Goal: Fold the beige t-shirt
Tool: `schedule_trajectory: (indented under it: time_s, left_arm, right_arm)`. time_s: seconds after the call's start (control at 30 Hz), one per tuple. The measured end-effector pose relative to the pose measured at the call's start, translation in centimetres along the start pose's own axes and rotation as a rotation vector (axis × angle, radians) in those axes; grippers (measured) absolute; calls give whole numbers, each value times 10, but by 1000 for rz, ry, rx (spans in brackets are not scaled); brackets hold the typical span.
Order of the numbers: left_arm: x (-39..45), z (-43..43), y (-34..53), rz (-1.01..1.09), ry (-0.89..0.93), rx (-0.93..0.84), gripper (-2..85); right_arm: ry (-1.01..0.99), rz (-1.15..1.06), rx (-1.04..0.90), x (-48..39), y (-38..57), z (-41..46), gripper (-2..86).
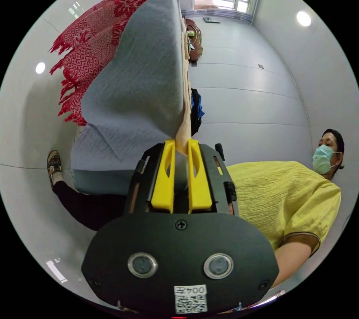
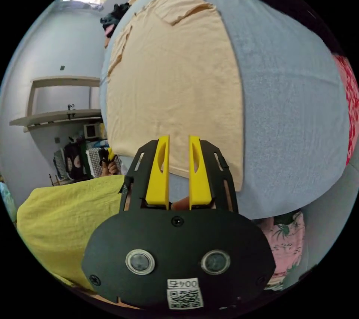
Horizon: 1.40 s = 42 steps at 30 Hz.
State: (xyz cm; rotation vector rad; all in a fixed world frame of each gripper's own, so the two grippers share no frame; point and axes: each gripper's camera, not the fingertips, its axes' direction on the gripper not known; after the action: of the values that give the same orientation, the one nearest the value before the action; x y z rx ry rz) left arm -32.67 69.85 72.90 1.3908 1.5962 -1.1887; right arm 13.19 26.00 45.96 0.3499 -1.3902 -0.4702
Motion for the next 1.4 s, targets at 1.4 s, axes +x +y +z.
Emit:
schedule_trajectory:
  time_s: [1.4]
  left_arm:
    - [103, 122, -8, -164, -232, -25, 32]
  right_arm:
    - [-545, 53, 160, 180, 158, -73, 56]
